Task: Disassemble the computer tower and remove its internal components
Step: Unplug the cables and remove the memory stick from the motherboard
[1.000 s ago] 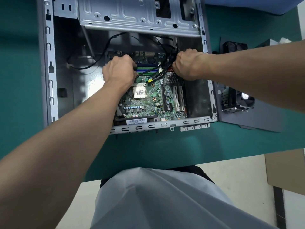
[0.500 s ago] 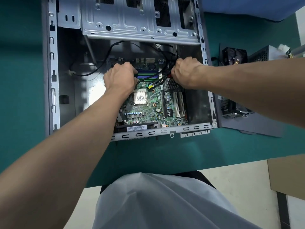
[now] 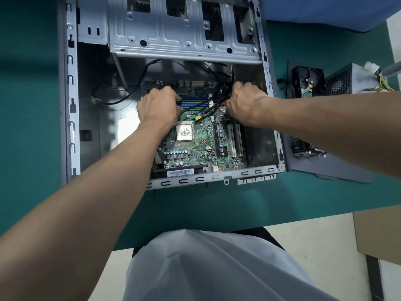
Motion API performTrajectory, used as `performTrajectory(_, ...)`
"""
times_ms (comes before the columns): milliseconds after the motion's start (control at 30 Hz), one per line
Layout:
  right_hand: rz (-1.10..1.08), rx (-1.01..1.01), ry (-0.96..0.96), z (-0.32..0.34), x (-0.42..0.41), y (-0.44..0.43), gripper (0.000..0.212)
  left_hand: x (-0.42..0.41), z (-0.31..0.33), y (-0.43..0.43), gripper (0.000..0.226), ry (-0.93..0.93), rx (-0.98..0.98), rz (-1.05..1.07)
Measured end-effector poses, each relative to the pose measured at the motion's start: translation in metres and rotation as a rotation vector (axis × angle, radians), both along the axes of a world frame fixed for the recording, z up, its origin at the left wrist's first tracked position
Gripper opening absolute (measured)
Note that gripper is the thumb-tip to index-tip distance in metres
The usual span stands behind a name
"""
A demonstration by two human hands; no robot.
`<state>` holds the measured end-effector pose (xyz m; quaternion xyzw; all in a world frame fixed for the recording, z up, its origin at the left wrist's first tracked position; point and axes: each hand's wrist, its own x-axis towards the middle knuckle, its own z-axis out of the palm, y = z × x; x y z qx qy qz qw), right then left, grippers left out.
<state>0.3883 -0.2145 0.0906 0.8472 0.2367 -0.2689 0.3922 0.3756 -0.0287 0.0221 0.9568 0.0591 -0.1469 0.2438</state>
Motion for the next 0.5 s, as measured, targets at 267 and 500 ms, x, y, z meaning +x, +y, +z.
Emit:
performTrajectory(267, 0.066, -0.011, 0.011, 0.0021, -0.0001, 0.0033, 0.033, -0.0001, -0.0005, 0.0002, 0.032, -0.010, -0.005, 0.001)
performTrajectory(500, -0.051, 0.057, 0.011, 0.0023, 0.0002, 0.0009, 0.037, 0.0006, -0.0017, -0.0007, 0.032, -0.001, -0.005, 0.009)
